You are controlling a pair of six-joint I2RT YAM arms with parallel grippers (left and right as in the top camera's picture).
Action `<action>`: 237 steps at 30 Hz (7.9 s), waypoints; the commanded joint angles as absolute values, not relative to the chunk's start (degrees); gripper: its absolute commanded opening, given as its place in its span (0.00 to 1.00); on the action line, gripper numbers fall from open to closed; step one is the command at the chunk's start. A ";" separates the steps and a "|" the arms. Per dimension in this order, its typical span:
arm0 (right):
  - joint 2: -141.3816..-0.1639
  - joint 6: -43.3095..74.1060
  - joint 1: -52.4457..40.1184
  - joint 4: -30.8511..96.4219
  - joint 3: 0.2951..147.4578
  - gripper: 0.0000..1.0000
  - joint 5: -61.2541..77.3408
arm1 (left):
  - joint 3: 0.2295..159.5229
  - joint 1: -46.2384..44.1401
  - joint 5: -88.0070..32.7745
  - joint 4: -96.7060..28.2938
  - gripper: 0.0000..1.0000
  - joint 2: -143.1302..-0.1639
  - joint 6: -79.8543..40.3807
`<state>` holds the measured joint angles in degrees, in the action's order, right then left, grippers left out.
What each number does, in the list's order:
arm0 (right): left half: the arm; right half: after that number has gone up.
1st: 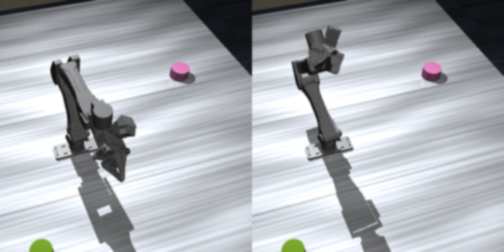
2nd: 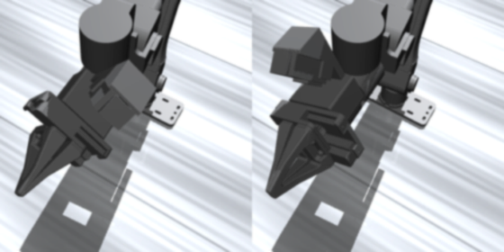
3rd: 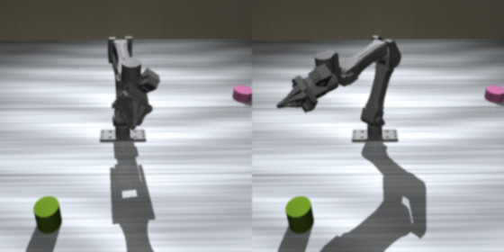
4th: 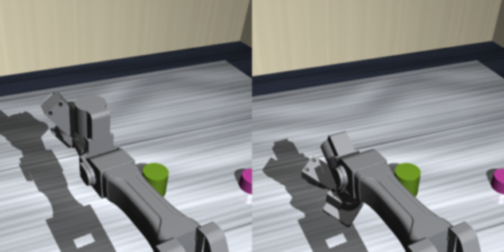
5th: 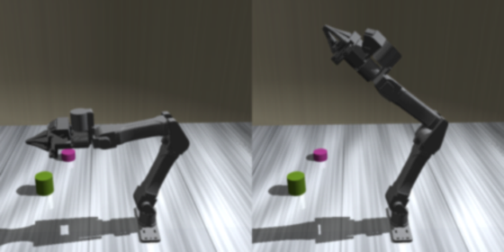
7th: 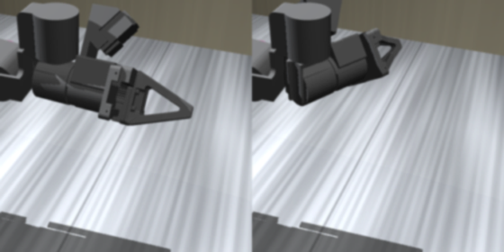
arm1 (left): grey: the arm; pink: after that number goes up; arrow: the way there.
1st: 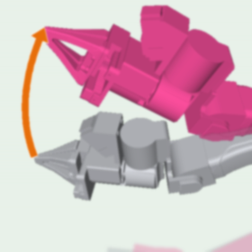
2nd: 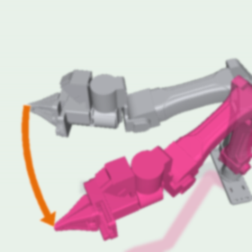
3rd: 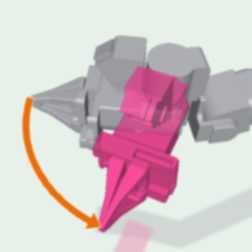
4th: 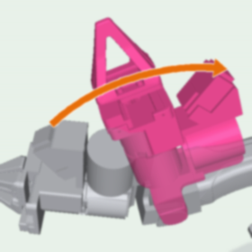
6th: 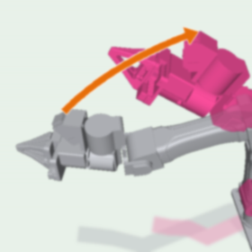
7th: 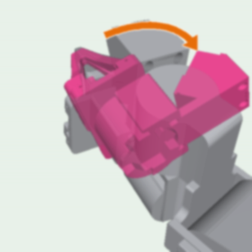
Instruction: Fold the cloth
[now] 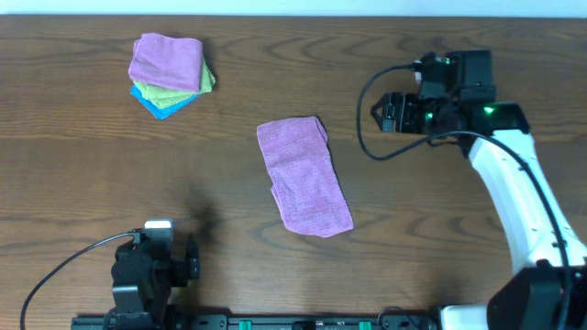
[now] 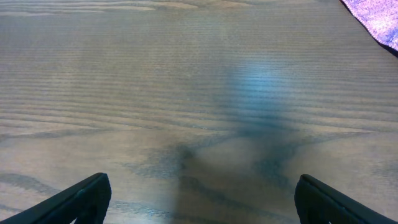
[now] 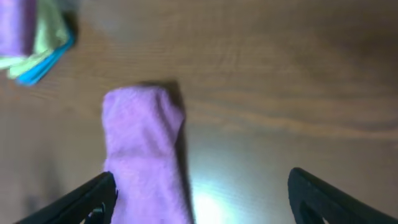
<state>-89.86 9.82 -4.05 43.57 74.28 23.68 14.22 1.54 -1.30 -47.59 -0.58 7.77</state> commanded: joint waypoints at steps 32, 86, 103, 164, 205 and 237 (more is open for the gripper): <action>-106.91 4.67 -41.71 54.61 74.06 0.75 19.38 | 13.85 1.45 -4.56 -50.13 0.95 -0.21 8.95; -99.98 11.22 -42.59 51.03 75.55 0.01 5.89 | 13.85 1.45 -4.56 -49.67 0.95 -0.21 -1.76; -97.34 22.55 -31.66 55.20 75.53 0.01 -10.22 | 13.89 1.45 -12.21 -49.21 0.96 -0.27 -18.09; -107.31 10.70 -22.52 36.36 68.66 0.69 4.36 | 64.49 -3.46 -15.03 -56.34 0.96 -65.84 -15.84; -109.49 12.21 -27.03 38.61 69.14 0.59 5.37 | 64.51 -3.46 -15.03 -57.12 0.96 -65.84 -15.84; -99.81 12.53 -25.17 37.10 76.38 0.01 -25.34 | 64.51 -3.46 -16.56 -56.71 0.96 -65.84 -15.86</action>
